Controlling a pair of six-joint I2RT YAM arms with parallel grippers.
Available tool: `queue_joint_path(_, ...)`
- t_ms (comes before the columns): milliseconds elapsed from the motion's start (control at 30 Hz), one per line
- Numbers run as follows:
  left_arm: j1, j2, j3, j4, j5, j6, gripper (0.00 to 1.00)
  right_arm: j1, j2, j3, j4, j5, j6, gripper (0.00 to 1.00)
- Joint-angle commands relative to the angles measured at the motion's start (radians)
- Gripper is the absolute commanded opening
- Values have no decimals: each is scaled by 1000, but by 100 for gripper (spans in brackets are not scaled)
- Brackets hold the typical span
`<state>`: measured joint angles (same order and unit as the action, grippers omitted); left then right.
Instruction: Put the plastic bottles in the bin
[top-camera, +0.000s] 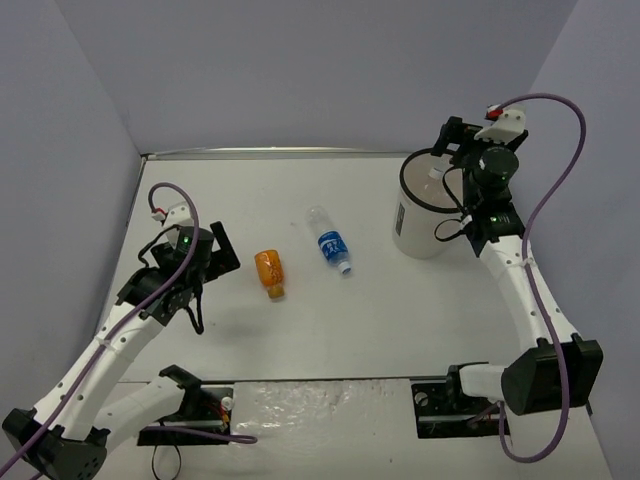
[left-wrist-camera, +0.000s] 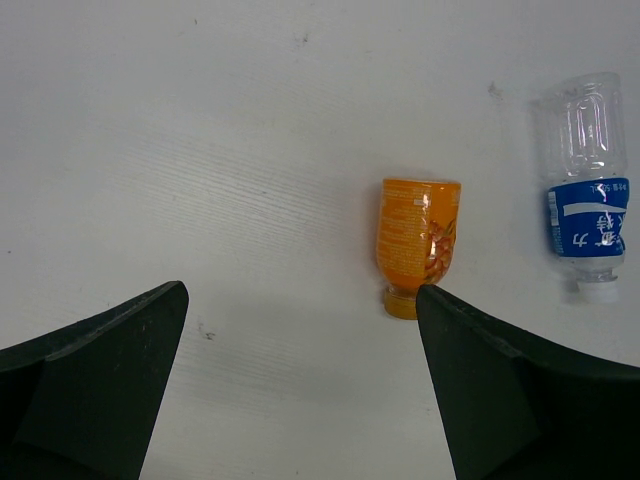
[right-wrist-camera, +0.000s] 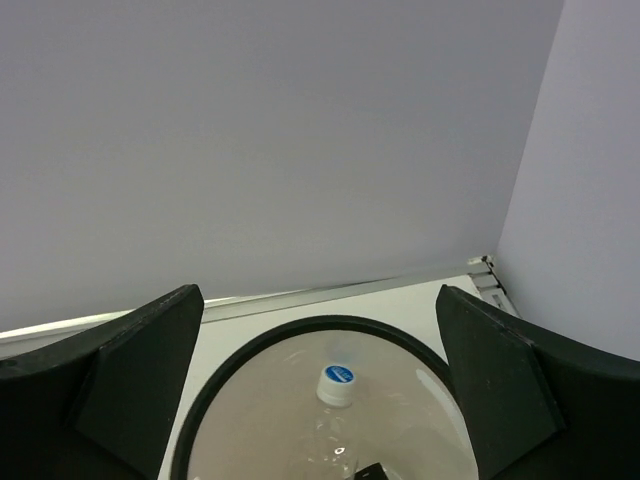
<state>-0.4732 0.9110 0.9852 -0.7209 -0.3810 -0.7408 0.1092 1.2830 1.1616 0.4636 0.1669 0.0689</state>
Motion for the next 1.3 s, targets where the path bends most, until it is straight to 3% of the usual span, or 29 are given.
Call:
queue_joint_path(0, 8, -2, 24, 12, -17, -8, 97, 60, -78, 127, -100, -177, -7, 100)
queue_joint_path(200, 8, 9, 29, 6, -12, -8, 97, 389, 43, 269, -420, -10, -126, 100)
queue_joint_path(267, 8, 9, 26, 2, -13, -11, 97, 461, 103, 282, -450, 51, -96, 100)
queue_joint_path(400, 10, 8, 21, -2, -18, -13, 97, 480, 227, 286, -494, -17, -5, 100)
queue_joint_path(700, 16, 20, 23, 1, -22, -6, 97, 529, 664, 465, -585, -17, 6, 100)
queue_joint_path(967, 22, 23, 21, 3, -33, -3, 97, 529, 867, 536, -589, -10, 51, 99)
queue_joint_path(1067, 22, 23, 22, 1, -36, -2, 97, 529, 879, 537, -589, 2, 59, 92)
queue_joint_path(1200, 27, 17, 21, -5, -42, -5, 97, 531, 849, 538, -580, 29, 74, 51)
queue_joint_path(1267, 27, 11, 21, -8, -44, -6, 97, 531, 823, 535, -572, 46, 81, 39)
